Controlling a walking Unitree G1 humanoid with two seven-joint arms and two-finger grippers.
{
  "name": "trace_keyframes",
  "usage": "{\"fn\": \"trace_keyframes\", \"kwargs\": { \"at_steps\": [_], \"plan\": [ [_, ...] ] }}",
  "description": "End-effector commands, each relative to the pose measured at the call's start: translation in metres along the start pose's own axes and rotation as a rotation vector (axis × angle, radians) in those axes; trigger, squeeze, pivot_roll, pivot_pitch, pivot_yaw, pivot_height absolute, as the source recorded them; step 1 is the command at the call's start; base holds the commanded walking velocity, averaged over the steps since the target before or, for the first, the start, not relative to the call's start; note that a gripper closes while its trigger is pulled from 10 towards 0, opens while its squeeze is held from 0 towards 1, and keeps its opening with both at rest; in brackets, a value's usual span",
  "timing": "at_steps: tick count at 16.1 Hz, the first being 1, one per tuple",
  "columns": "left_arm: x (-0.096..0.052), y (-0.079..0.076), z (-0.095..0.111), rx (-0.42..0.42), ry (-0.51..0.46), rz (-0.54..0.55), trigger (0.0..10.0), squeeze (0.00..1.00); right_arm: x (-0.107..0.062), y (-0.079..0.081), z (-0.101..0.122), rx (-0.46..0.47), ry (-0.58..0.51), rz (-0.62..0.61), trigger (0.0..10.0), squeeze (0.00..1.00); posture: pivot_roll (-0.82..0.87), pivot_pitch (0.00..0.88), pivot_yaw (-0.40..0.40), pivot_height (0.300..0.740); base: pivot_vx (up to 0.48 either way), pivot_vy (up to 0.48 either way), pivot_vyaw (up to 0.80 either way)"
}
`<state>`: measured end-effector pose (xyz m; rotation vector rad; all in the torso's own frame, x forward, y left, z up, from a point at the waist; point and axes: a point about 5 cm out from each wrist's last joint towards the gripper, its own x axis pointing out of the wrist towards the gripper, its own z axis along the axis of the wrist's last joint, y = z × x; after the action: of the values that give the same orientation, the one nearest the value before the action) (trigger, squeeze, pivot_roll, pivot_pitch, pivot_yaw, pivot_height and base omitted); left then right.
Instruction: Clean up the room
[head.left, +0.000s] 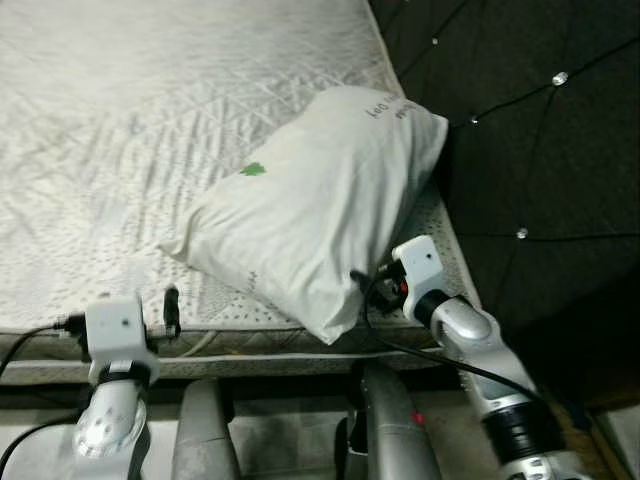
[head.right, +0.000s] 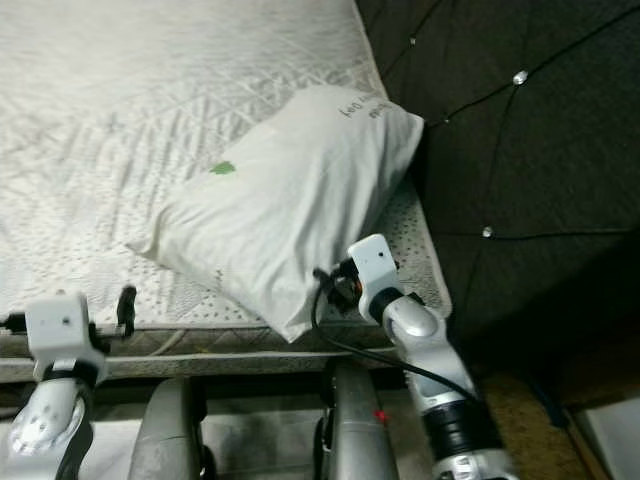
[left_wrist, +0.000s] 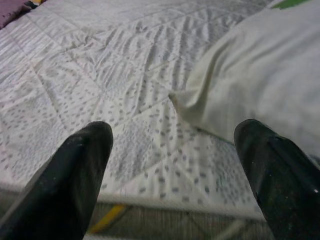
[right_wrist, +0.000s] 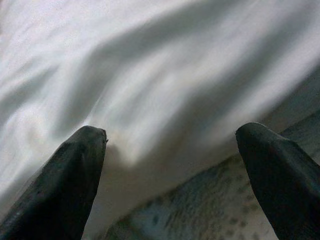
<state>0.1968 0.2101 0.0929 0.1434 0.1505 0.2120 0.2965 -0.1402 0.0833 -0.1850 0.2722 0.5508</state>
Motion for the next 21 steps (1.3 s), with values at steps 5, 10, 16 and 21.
{"fn": "trace_keyframes", "kwargs": {
  "at_steps": [5, 10, 16, 21],
  "plan": [
    [-0.018, 0.006, -0.003, 0.049, 0.027, 0.007, 10.0, 0.0, -0.006, -0.005, -0.019, 0.121, 0.175, 0.187, 10.0, 0.0, 0.05, 0.102, -0.051, 0.592, 0.0, 0.0, 0.0],
    [-0.021, 0.009, -0.002, 0.055, 0.04, -0.003, 10.0, 0.0, -0.004, 0.02, -0.017, 0.229, 0.233, 0.375, 10.0, 0.0, 0.08, 0.106, -0.043, 0.592, 0.0, 0.0, 0.0],
    [-0.025, 0.015, -0.001, 0.088, 0.064, -0.019, 10.0, 0.0, 0.013, 0.049, -0.004, 0.303, 0.218, 0.387, 10.0, 0.0, 0.12, 0.103, -0.05, 0.592, 0.0, 0.0, 0.0],
    [-0.034, 0.018, -0.003, 0.08, 0.081, 0.033, 10.0, 0.0, 0.039, 0.056, 0.012, 0.305, 0.137, 0.157, 4.7, 0.0, 0.16, 0.107, -0.082, 0.592, 0.0, 0.0, 0.0]
  ]
}}
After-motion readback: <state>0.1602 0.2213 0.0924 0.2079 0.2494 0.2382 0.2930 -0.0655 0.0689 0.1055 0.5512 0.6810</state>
